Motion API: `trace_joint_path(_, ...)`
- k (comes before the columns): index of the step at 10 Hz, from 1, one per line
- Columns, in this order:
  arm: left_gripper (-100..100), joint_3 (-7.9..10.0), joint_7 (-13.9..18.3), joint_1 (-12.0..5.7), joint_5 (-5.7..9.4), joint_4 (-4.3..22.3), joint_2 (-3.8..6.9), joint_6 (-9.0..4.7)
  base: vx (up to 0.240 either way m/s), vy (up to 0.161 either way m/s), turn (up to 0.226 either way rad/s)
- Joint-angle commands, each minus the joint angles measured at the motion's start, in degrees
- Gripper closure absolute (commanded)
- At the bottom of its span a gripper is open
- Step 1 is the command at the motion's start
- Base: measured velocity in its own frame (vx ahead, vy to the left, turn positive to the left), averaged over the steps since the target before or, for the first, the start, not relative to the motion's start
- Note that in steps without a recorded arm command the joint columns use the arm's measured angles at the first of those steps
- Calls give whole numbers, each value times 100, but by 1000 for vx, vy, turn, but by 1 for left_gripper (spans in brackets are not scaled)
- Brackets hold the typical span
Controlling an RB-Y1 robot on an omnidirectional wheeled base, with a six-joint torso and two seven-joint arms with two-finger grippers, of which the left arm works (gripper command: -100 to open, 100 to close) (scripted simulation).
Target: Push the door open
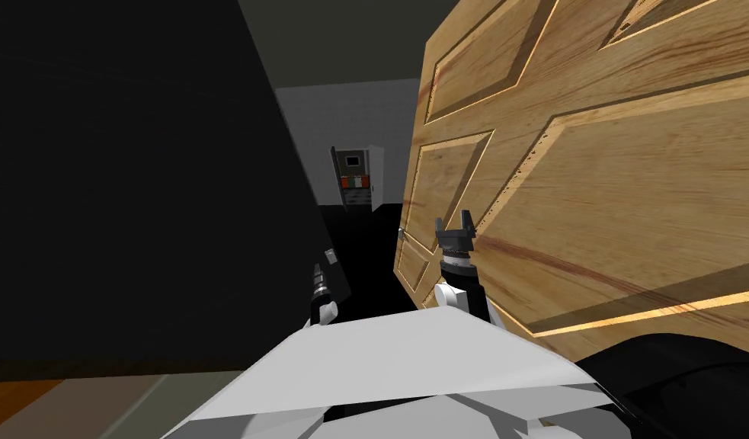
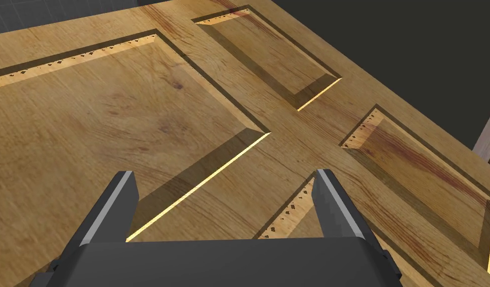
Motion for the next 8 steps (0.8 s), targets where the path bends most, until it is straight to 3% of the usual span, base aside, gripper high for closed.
trace_joint_path(1, -100, -13, -15, 8, 17, 17, 0, -50, 216, 89, -9)
trace_joint_path(4, -100, -34, -39, -4, 53, 95, -142, -158, 205, 62, -19)
trace_joint_path(6, -100, -45, -52, -11, 73, 137, -324, -217, 203, 18, -2)
trace_joint_path(7, -100, -18, -43, -65, 80, 257, -237, -244, 72, 6, 3)
trace_joint_path(8, 100, -18, -43, -65, 80, 257, -237, -244, -15, -3, -3)
